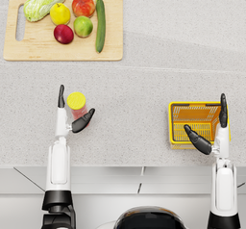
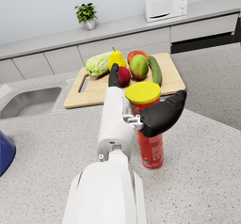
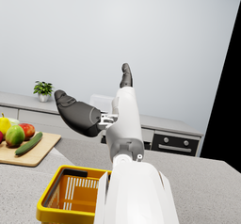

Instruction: Pick up the red potato chip and place it into the yellow basket

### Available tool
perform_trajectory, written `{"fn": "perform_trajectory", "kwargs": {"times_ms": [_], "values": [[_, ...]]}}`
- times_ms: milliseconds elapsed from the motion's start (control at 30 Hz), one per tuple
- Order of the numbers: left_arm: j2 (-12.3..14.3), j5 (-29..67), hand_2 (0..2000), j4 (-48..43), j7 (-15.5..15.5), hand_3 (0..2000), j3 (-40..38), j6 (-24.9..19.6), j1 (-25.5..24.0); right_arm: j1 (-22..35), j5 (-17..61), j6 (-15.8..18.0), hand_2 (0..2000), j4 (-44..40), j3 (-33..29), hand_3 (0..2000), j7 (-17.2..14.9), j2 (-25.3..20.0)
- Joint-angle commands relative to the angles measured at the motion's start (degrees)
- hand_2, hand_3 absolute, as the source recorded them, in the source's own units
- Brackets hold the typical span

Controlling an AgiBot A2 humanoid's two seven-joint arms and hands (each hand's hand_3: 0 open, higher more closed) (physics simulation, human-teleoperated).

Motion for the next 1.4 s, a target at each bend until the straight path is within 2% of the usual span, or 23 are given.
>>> {"fn": "perform_trajectory", "kwargs": {"times_ms": [33, 133, 200, 267, 300, 333, 433, 467, 567, 667, 767, 800, 967, 1000, 1167, 1333, 1367, 1400], "values": [[1.27, 0.02, 0, 14.23, 0.00, 0, 1.16, 0.00, 5.73, -0.44, 0.02, 0.00, 0, 0.83, 0.90, 0, 0.00, -0.05], [2.35, 0.06, 0, 23.55, 0.00, 0, 1.70, 0.00, 9.53, -1.05, 0.07, 0.00, 0, 1.13, -0.05, 0, 0.00, -0.27], [2.58, 0.07, 0, 24.15, 0.00, 0, 1.62, 0.00, 9.65, -1.37, 0.07, 0.00, 0, 1.40, 0.26, 0, 0.00, -0.42], [3.22, 0.08, 0, 26.80, 0.00, 0, 1.82, 0.00, 11.80, -1.99, 0.08, 0.00, 0, 1.09, 1.00, 0, 0.00, -0.53], [3.52, 0.07, 1361, 28.53, 0.00, 327, 1.90, 0.00, 12.89, -2.10, 0.08, 0.00, 0, 1.05, 1.21, 0, 0.00, -0.60], [3.75, 0.05, 2000, 28.96, -0.03, 653, 2.14, -0.54, 13.20, -2.59, 0.08, 0.00, 0, 1.12, 1.16, 0, 0.00, -0.64], [3.72, 0.09, 2000, 25.15, -0.01, 1633, 1.66, -1.40, 11.54, -3.17, 0.08, 0.00, 0, 0.77, 1.86, 0, 0.00, -0.83], [3.47, 0.13, 2000, 20.83, -0.08, 1960, 1.61, -0.78, 9.68, -3.14, 0.08, 0.00, 0, 0.81, 2.03, 0, 0.00, -0.92], [3.44, 0.10, 2000, 9.94, -0.37, 2000, 0.15, -0.88, 6.75, -2.81, 0.08, 0.00, 0, -0.10, 4.65, 0, 0.00, -1.28], [3.11, 0.13, 2000, -6.81, -0.01, 2000, 2.86, -1.44, 3.61, -0.86, 0.08, 0.00, 0, -1.77, 11.42, 0, 0.00, -2.65], [3.20, 0.12, 2000, -19.55, 0.10, 2000, 5.17, -2.20, 2.55, -0.26, 0.08, 0.00, 0, -5.70, 18.84, 0, 0.00, -3.77], [3.28, 0.12, 2000, -22.86, 0.07, 2000, 6.21, -2.56, 2.34, 0.28, 0.08, 0.00, 0, -6.00, 19.57, 0, 0.00, -4.38], [4.09, 0.10, 2000, -33.77, -0.04, 2000, 13.89, -3.32, 1.73, 5.18, 0.09, 0.00, 0, -9.57, 24.42, 0, 0.00, -8.61], [3.78, 0.09, 2000, -38.23, -0.08, 2000, 21.23, -3.47, 0.99, 8.78, 0.08, 0.00, 0, -13.52, 25.51, 0, 0.00, -13.04], [5.18, 0.10, 2000, -38.99, -0.32, 2000, 24.77, -3.98, 0.78, 9.96, 0.08, 0.71, 0, -14.39, 26.09, 0, 0.02, -13.45], [4.78, 0.38, 2000, -39.47, 0.26, 2000, 26.71, -2.67, 0.39, 9.92, 0.08, 7.10, 0, -13.26, 25.68, 0, 0.16, -13.61], [4.68, 0.40, 2000, -39.47, 0.22, 2000, 26.28, -2.29, 0.48, 9.94, 0.09, 7.56, 1361, -13.36, 25.25, 327, 0.01, -13.56], [4.33, 0.40, 2000, -39.65, 0.08, 2000, 26.07, -2.54, 0.39, 9.88, 0.13, 12.57, 2000, -13.38, 25.34, 653, 0.00, -13.21]]}}
